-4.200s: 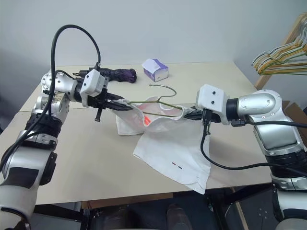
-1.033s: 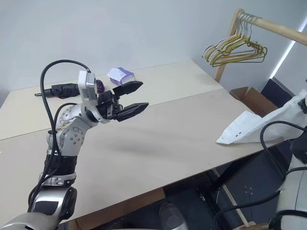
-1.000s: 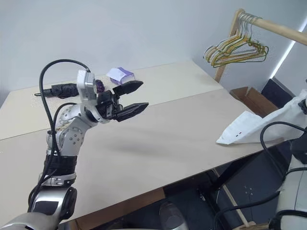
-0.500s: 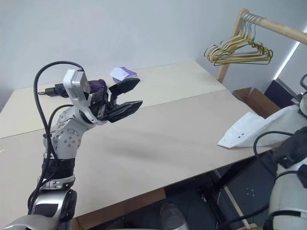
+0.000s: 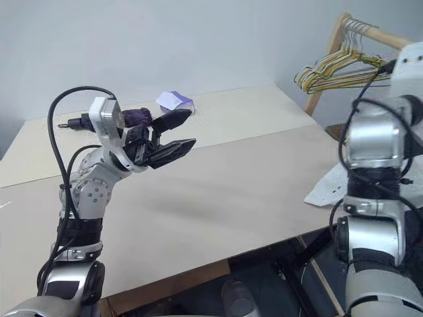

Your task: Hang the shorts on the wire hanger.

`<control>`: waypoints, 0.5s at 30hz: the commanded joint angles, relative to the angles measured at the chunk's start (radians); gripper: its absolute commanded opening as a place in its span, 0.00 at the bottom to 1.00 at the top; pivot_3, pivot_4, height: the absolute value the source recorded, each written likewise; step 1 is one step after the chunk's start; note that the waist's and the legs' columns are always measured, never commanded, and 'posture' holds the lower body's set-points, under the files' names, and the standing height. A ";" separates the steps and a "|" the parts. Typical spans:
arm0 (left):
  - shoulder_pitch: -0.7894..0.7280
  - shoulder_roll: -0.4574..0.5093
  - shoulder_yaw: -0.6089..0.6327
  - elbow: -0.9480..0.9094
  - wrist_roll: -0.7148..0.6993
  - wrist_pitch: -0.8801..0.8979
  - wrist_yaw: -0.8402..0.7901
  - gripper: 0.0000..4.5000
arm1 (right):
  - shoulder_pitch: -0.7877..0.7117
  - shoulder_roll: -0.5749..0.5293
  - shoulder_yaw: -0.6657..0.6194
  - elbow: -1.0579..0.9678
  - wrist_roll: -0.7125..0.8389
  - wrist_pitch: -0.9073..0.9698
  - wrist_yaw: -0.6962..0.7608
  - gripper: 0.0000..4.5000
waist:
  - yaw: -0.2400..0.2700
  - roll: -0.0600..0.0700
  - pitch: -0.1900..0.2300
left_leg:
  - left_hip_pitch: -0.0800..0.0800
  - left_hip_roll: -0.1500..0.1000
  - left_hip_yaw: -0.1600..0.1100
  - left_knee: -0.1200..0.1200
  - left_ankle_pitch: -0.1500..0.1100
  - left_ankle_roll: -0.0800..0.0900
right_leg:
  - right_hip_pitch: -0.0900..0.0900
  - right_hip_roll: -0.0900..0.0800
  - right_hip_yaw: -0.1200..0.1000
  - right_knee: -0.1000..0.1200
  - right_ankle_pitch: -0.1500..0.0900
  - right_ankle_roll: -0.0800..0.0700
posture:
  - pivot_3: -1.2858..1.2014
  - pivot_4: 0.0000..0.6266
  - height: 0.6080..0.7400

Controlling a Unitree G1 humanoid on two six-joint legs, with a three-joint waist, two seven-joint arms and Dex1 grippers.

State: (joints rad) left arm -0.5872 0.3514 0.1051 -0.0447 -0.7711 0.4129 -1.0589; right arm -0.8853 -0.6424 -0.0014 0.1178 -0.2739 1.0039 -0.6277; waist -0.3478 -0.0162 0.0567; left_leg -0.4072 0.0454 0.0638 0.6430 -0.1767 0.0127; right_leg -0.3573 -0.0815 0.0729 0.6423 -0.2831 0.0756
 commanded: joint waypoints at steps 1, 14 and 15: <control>0.017 0.038 0.038 0.008 0.033 -0.026 0.028 1.00 | 0.055 -0.020 0.126 -0.138 -0.051 -0.164 0.169 0.99 | 0.001 0.000 0.000 | 0.000 0.000 0.000 0.000 0.000 0.000 | 0.000 0.000 0.000 0.000 0.000 0.000 | 0.43 0.00 1.00; 0.202 0.153 0.101 -0.095 0.083 0.000 0.138 1.00 | 0.366 -0.097 0.115 -0.331 0.141 -0.515 0.814 0.99 | 0.122 -0.003 0.002 | -0.001 0.002 -0.001 0.000 0.000 -0.001 | -0.001 0.001 -0.002 0.000 0.000 -0.001 | 0.49 0.00 1.00; 0.213 0.155 0.099 -0.105 0.091 -0.002 0.153 1.00 | 0.380 -0.102 0.112 -0.331 0.161 -0.525 0.859 0.99 | 0.136 -0.003 0.002 | -0.001 0.002 0.000 0.000 -0.001 -0.001 | -0.001 0.001 -0.002 -0.001 0.000 -0.001 | 0.49 0.00 1.00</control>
State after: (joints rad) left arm -0.3749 0.4934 0.1839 -0.1050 -0.6946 0.4170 -0.9325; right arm -0.5045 -0.7271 0.1450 -0.1769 -0.1446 0.5224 0.1572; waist -0.2117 -0.0193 0.0585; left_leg -0.4090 0.0476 0.0636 0.6429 -0.1788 0.0093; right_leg -0.3592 -0.0808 0.0706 0.6416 -0.2828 0.0744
